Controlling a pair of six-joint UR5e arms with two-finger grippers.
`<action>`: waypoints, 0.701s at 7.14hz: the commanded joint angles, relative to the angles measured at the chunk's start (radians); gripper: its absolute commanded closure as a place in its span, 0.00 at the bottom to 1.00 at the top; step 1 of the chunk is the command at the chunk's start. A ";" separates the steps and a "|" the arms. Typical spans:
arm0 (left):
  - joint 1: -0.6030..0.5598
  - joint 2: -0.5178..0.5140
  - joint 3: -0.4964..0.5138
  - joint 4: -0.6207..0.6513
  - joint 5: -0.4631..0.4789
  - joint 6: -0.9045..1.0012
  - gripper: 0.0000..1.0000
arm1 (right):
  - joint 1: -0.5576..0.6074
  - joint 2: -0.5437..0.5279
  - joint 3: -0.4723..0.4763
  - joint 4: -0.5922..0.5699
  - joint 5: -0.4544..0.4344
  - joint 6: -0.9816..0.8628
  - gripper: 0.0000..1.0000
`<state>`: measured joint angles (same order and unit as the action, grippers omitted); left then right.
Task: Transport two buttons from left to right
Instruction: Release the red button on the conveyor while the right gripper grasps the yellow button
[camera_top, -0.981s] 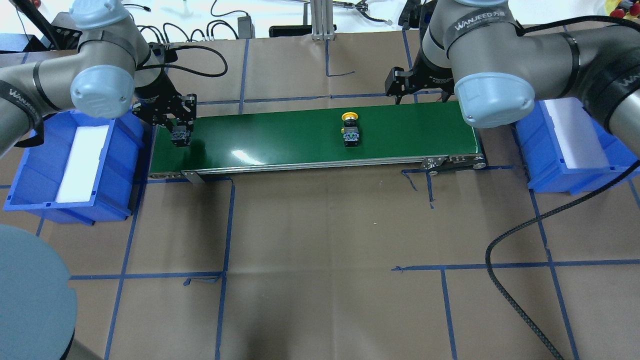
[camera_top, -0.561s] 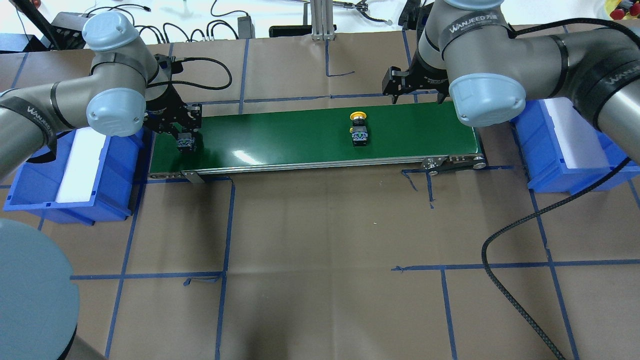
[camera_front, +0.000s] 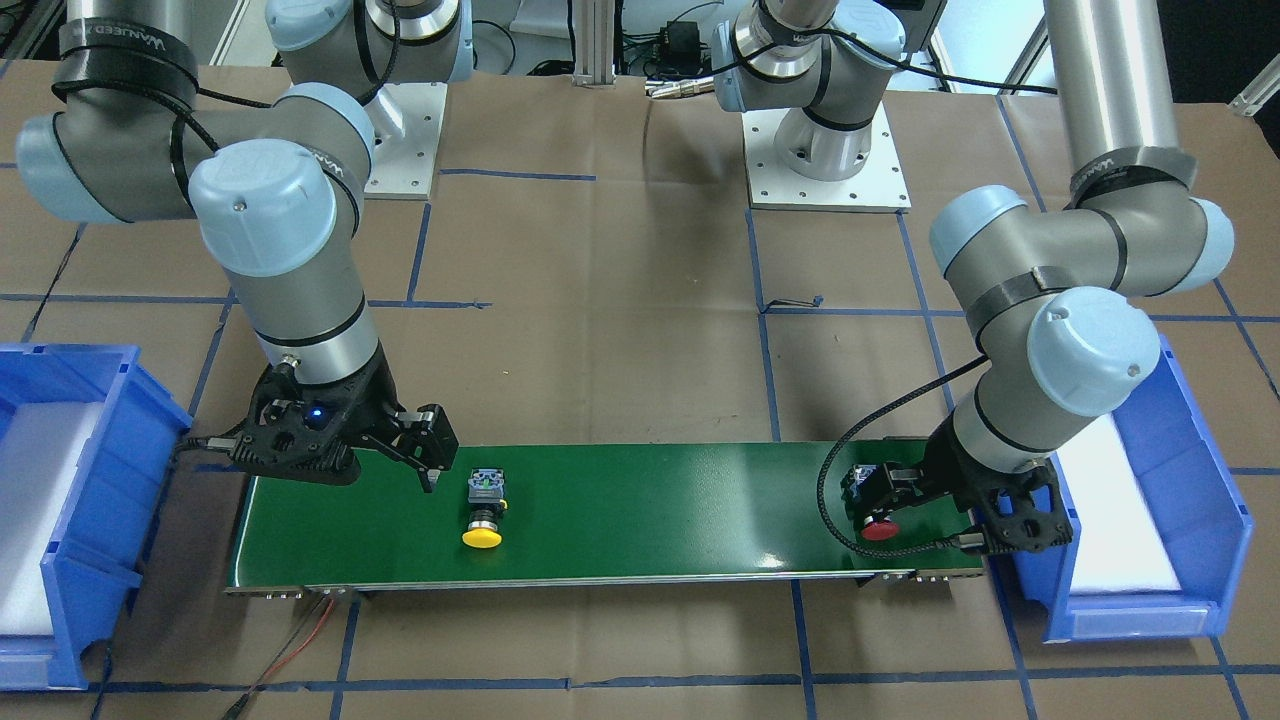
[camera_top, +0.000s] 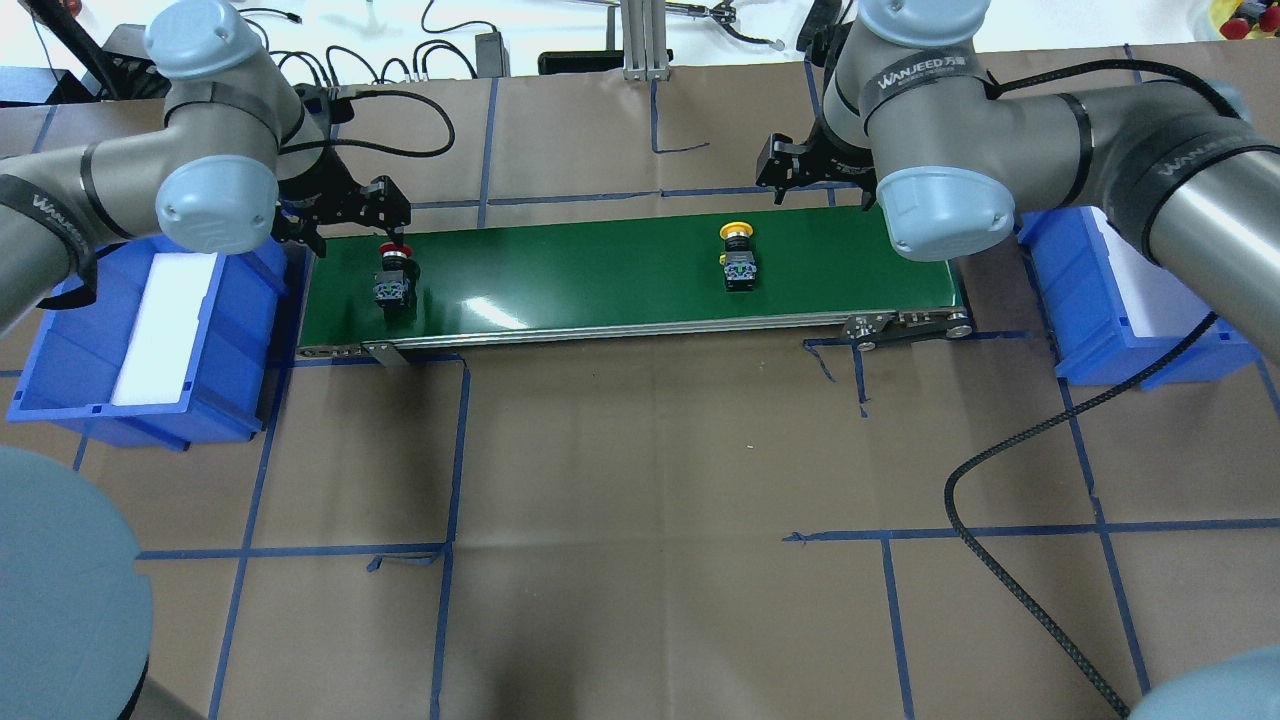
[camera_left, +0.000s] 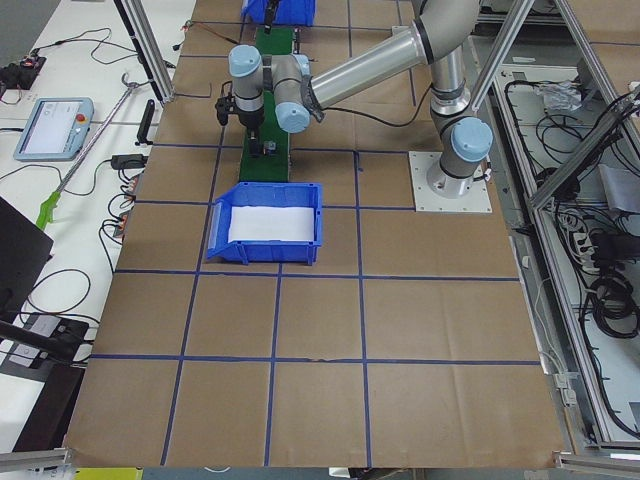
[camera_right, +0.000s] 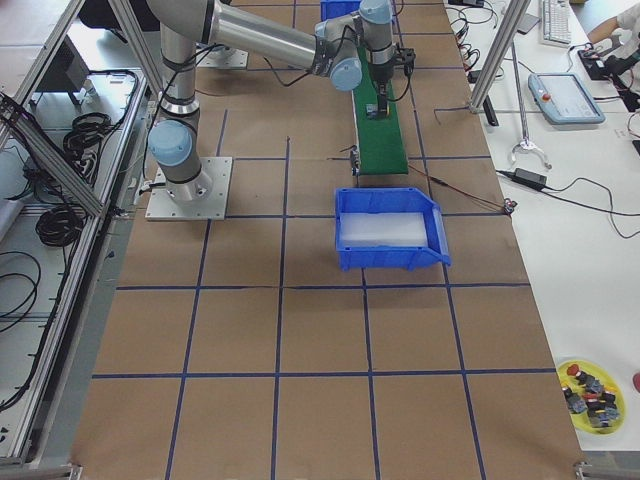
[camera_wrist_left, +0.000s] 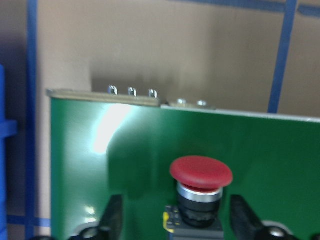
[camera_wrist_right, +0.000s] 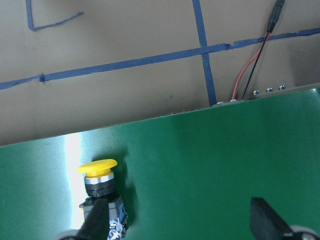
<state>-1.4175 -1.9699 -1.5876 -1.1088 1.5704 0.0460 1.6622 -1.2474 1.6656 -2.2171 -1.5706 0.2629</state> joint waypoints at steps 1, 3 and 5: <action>-0.011 0.051 0.113 -0.223 -0.009 -0.017 0.01 | 0.010 0.040 0.002 -0.041 0.001 0.093 0.00; -0.037 0.182 0.126 -0.406 -0.013 -0.028 0.01 | 0.011 0.075 -0.004 -0.053 0.094 0.104 0.00; -0.046 0.280 0.120 -0.515 -0.009 -0.028 0.01 | 0.011 0.080 0.008 -0.050 0.103 0.102 0.00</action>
<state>-1.4575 -1.7558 -1.4648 -1.5506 1.5597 0.0192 1.6731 -1.1737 1.6679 -2.2687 -1.4766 0.3653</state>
